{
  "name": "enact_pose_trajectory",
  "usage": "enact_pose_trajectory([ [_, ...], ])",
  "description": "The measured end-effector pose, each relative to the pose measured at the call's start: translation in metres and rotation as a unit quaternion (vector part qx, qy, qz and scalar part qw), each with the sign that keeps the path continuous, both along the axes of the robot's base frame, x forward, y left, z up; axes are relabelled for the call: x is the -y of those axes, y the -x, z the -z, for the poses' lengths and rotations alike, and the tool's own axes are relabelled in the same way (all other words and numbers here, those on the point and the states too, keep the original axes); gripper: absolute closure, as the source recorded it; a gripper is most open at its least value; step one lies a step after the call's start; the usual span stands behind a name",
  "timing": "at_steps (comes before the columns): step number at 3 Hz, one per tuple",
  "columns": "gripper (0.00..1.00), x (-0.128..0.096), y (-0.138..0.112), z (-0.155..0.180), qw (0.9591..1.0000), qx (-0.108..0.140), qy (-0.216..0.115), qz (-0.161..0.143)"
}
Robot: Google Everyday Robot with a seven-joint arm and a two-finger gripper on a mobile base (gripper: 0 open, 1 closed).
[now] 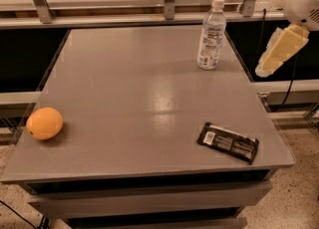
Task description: Move blue plastic bottle near rxbar chocolate
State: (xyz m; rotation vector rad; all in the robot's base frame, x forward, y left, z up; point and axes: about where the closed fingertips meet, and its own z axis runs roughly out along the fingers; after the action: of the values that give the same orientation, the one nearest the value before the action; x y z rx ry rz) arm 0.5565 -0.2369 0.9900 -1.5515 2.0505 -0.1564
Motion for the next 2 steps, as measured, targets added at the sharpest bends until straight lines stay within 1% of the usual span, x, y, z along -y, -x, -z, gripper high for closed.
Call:
enact_pose_trajectory([
  [1,0.0,0.016,-0.054,0.0,0.9985,0.025,-0.048,0.004],
  [2,0.0,0.022,-0.103,0.005,0.9891,0.048,-0.139,0.001],
])
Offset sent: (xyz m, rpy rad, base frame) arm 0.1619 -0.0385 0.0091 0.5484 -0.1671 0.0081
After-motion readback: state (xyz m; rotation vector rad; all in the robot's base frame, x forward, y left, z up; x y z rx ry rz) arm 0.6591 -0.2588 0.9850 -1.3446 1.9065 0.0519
